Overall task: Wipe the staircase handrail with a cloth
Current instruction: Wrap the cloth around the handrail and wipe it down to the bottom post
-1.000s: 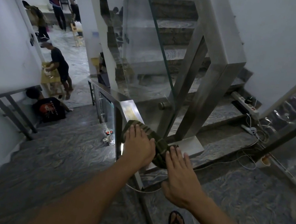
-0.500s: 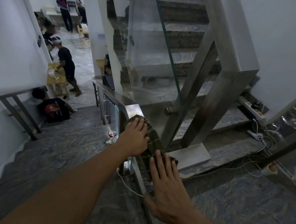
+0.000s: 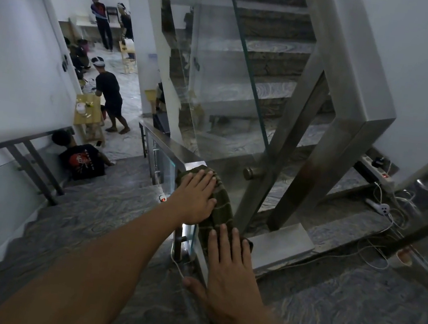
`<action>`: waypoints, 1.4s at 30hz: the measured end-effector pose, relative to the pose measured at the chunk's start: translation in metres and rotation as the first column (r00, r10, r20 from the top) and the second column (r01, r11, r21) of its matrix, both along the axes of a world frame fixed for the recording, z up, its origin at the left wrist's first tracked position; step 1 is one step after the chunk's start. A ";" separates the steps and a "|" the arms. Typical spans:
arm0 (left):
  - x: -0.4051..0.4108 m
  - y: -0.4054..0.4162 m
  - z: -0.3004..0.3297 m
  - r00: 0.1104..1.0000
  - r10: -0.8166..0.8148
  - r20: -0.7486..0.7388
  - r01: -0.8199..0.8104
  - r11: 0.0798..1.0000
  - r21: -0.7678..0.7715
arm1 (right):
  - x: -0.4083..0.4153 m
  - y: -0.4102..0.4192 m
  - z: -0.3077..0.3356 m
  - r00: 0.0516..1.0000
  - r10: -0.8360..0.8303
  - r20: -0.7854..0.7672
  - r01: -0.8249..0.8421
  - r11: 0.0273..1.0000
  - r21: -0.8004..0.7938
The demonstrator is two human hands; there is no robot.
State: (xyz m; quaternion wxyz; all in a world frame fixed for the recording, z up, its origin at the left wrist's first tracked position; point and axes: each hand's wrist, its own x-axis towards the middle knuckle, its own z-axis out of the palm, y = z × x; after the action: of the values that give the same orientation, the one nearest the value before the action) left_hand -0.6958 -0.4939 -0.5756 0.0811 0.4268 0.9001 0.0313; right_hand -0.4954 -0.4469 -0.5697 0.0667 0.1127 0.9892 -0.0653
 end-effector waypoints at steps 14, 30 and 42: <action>-0.043 0.008 -0.008 0.999 -0.031 0.013 0.031 0.999 0.042 | -0.036 0.005 0.009 1.000 0.018 0.016 -0.017 0.998 -0.054; -0.036 -0.003 -0.007 0.933 0.169 0.317 -0.282 0.891 0.355 | -0.048 0.011 0.001 0.999 0.022 0.024 -0.021 0.998 -0.057; 0.029 -0.015 -0.009 0.793 0.138 0.594 -0.482 0.738 0.472 | -0.007 0.007 0.003 1.000 0.020 -0.002 -0.020 0.995 0.102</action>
State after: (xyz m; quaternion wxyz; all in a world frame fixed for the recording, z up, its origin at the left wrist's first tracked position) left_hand -0.6665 -0.5092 -0.5842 0.1752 0.2418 0.8451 0.4435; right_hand -0.5021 -0.4402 -0.5669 0.0598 0.1059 0.9925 -0.0141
